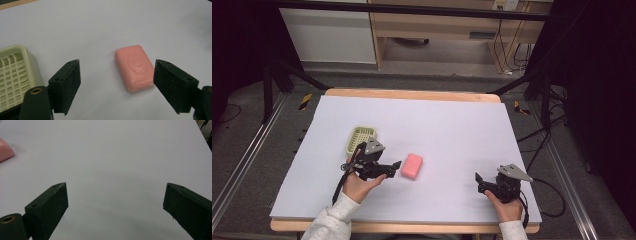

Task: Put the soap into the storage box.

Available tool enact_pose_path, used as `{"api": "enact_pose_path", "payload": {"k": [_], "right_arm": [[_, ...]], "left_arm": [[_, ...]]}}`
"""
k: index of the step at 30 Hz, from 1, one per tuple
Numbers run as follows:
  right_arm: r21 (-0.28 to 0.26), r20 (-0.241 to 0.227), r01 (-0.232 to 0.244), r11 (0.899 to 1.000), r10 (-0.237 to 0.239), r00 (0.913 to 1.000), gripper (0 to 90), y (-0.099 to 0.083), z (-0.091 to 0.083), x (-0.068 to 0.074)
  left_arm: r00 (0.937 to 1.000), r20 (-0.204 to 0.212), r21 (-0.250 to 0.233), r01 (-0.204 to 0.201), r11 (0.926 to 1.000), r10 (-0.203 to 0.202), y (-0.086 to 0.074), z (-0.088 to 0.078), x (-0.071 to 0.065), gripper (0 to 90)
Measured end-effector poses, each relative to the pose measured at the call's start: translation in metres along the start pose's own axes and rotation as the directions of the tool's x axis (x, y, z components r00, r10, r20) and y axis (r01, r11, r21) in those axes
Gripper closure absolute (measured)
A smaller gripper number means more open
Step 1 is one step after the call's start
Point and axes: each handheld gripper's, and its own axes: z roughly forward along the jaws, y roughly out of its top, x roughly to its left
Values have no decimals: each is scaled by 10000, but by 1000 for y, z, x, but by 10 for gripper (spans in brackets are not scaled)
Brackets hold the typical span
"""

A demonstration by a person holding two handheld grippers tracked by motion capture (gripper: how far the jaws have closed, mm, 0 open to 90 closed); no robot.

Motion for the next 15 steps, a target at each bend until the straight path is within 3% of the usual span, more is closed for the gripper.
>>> {"api": "enact_pose_path", "payload": {"k": [15], "right_arm": [[-12,-44,27,10000,-27,10000,63,0,0,0]], "left_arm": [[9998,167,199,-149,9997,146,10,23,-18,216]]}}
